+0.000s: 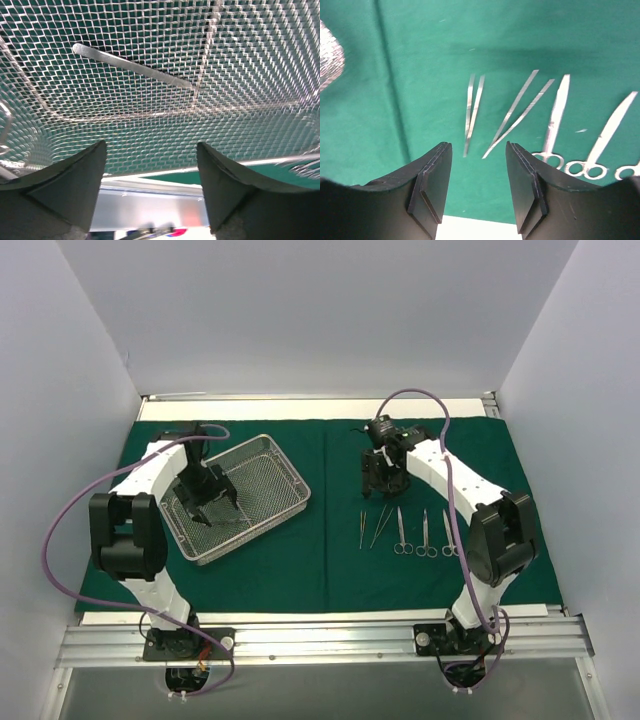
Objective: Open and lay out the surgical kit
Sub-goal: Pick up the medical item from the container.
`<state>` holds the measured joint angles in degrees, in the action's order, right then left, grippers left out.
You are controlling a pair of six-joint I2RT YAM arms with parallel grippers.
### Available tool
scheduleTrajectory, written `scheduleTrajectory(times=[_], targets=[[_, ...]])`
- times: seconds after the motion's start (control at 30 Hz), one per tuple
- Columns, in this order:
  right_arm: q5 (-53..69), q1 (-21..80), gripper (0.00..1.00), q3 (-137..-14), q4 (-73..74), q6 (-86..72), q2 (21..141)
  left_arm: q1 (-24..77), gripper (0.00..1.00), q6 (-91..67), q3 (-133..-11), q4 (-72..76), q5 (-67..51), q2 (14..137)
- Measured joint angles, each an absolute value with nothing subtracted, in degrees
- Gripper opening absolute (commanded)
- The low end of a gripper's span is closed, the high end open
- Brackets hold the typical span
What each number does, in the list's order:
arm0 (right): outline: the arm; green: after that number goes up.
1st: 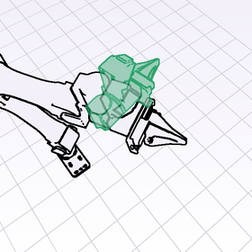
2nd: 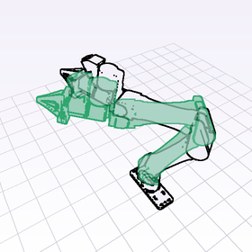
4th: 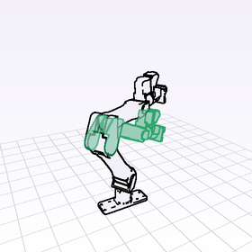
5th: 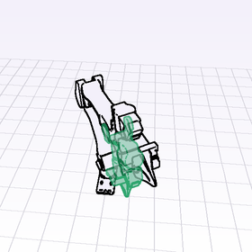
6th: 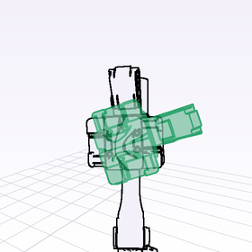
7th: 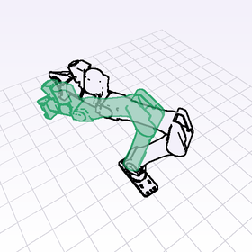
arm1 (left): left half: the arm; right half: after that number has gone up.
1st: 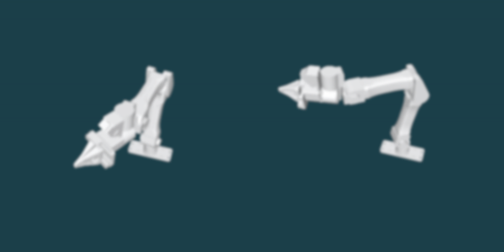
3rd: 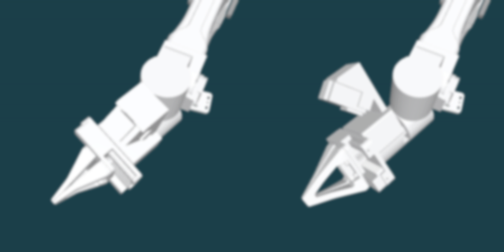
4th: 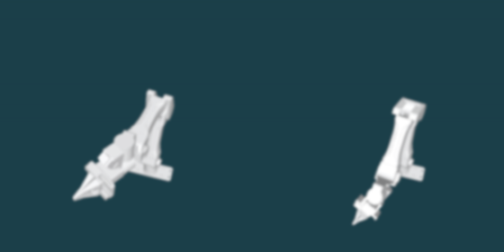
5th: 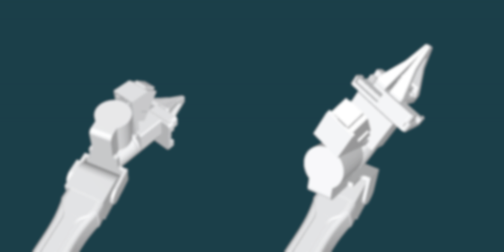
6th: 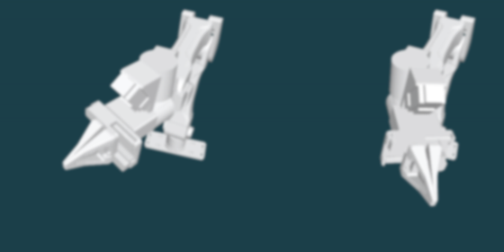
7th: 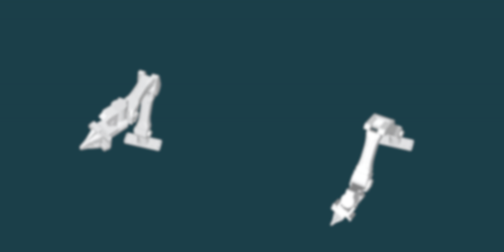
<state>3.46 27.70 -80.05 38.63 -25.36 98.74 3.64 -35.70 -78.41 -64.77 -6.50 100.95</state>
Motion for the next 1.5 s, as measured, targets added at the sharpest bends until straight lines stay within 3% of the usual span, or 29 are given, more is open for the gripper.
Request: scheduleTrajectory(times=[0.23,0.7,0.83,0.9,1.23,1.5], targets=[[4.93,25.80,0.45,-81.01,39.55,-23.81,98.74,3.60,0.86,-44.86,-75.09,-60.80,-4.93,100.97],[7.42,23.40,0.42,-81.01,40.97,-21.02,98.78,3.60,0.80,-53.60,-75.99,-56.14,-2.72,111.00],[7.90,23.05,0.41,-81.08,41.01,-20.82,98.87,3.38,0.61,-53.95,-79.94,-57.08,-1.76,114.06],[7.99,23.03,0.41,-81.17,41.01,-20.69,98.87,3.14,0.43,-53.65,-82.15,-57.69,-1.78,115.61],[8.14,22.65,0.40,-81.23,40.93,-20.62,98.87,2.98,0.03,-51.16,-84.25,-58.78,-1.69,117.12],[8.58,22.52,0.39,-81.23,40.07,-20.64,98.87,3.40,0.02,-47.51,-84.86,-59.22,-1.93,115.94]])
